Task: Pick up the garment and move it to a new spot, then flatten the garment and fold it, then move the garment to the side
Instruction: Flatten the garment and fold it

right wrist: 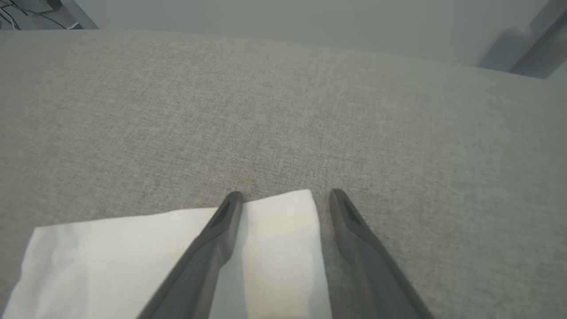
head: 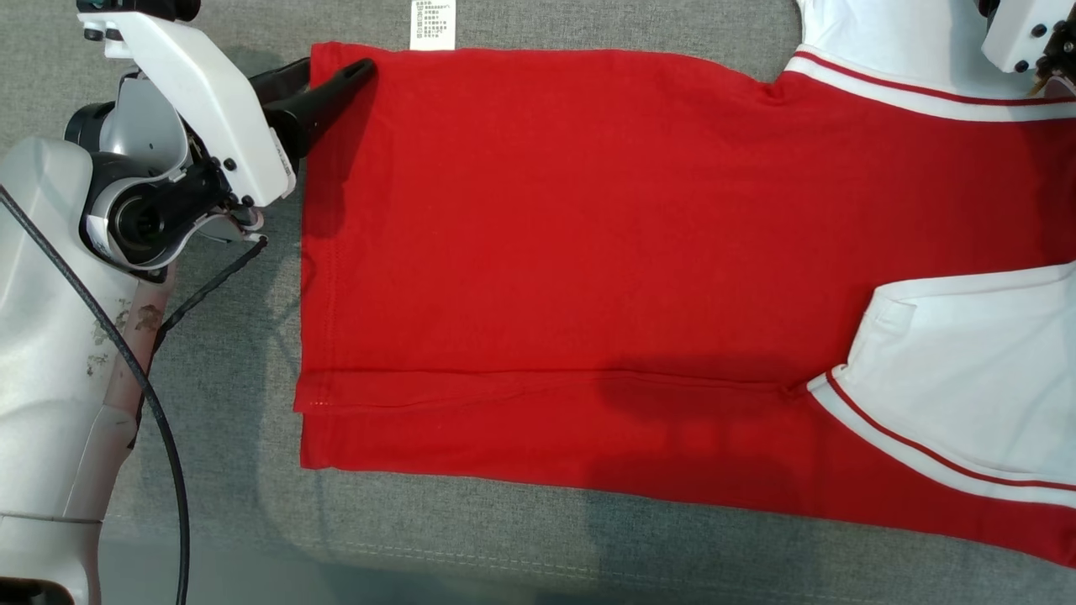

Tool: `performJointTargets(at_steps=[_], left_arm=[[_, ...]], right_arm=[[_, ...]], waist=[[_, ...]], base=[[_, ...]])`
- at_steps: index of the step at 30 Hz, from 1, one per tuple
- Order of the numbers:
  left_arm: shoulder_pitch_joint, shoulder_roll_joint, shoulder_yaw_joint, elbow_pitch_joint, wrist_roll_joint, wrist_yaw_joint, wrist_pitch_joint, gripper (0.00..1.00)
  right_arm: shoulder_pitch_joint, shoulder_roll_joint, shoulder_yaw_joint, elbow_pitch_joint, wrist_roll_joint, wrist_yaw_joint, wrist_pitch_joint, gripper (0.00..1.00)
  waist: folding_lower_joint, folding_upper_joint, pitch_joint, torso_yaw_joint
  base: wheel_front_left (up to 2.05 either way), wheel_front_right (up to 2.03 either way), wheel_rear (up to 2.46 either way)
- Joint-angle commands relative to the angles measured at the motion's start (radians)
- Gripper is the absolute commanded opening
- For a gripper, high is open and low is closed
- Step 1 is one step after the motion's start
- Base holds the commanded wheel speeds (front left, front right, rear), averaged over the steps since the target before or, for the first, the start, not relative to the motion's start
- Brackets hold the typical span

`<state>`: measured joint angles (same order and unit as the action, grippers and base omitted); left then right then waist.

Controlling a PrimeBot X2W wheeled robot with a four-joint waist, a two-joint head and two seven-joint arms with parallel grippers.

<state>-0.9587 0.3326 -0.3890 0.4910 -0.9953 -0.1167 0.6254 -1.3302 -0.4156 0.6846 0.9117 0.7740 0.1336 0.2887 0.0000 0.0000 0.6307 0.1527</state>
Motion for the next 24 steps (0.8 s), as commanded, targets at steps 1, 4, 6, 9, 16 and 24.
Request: performJointTargets(at_steps=[1, 4, 6, 9, 16, 24], left_arm=[[-0.021, 0.038, 0.014, -0.013, -0.004, -0.009, 0.012, 0.39], [-0.025, 0.035, 0.007, -0.009, -0.011, -0.011, 0.004, 0.0], [-0.027, 0.035, 0.005, -0.007, -0.017, -0.012, -0.003, 0.0], [-0.033, 0.039, 0.001, -0.001, -0.021, -0.013, -0.013, 0.0], [-0.04, 0.065, 0.004, -0.006, -0.047, -0.013, -0.012, 0.0], [-0.024, 0.098, 0.022, -0.03, -0.091, -0.014, -0.005, 0.0]], right_arm=[[0.018, 0.011, 0.02, -0.002, 0.01, -0.003, 0.008, 1.0], [0.011, 0.008, 0.041, 0.008, 0.024, -0.003, 0.011, 0.54], [0.007, 0.007, 0.051, 0.015, 0.036, -0.003, 0.015, 0.0], [0.001, -0.005, 0.066, 0.013, 0.058, -0.003, 0.024, 0.0], [-0.016, -0.049, 0.06, -0.071, 0.163, -0.003, 0.03, 0.0], [0.022, -0.174, 0.079, -0.268, 0.291, -0.003, 0.088, 0.0]], waist=[[0.0, 0.0, 0.001, 0.002], [0.0, 0.0, 0.0, 0.002], [0.0, 0.0, -0.002, 0.0], [0.0, 0.0, -0.007, -0.004], [0.0, 0.0, -0.026, -0.02], [0.0, 0.0, -0.048, -0.04]], base=[[0.0, 0.0, 0.0], [0.0, 0.0, 0.0], [0.0, 0.0, 0.0], [0.0, 0.0, 0.0], [0.0, 0.0, 0.0], [0.0, 0.0, 0.0]])
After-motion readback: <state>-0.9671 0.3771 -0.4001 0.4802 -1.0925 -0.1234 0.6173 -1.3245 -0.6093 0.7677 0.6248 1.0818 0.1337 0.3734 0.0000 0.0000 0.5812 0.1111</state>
